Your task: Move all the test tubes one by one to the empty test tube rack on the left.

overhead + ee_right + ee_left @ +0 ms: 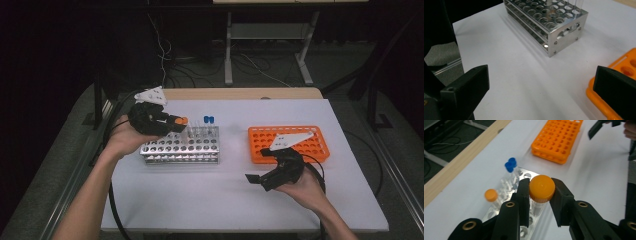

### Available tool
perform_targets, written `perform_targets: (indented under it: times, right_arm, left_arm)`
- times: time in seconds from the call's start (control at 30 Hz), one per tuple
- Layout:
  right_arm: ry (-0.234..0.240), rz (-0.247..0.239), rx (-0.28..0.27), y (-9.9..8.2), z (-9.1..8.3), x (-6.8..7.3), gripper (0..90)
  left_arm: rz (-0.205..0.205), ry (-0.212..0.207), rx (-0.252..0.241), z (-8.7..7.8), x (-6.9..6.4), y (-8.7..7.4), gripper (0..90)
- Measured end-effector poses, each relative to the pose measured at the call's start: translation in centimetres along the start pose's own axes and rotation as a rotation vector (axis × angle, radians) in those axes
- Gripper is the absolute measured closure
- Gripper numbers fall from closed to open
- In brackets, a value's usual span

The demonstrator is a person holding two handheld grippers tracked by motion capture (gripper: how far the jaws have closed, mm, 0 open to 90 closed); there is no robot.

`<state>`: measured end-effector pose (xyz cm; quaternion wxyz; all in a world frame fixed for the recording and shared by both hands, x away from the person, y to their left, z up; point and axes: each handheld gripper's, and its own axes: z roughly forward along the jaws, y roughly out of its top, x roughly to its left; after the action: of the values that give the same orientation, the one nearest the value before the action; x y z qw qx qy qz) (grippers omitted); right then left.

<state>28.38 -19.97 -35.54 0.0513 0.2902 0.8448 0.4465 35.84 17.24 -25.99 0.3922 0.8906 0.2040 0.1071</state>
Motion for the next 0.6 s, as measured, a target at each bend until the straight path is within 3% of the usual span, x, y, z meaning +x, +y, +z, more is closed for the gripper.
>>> perform_targets:
  times: [0.37,0.6]
  right_arm:
    - [-0.035,0.072,-0.039,-3.9,-1.5,-0.4,0.1]
    - [-0.058,0.107,-0.052,-6.2,-2.7,-0.2,0.2]
  left_arm:
    - [-0.039,0.081,0.002,-0.8,2.5,-1.2,68.7]
    - [-0.082,0.117,-0.012,-0.1,4.7,-1.6,68.7]
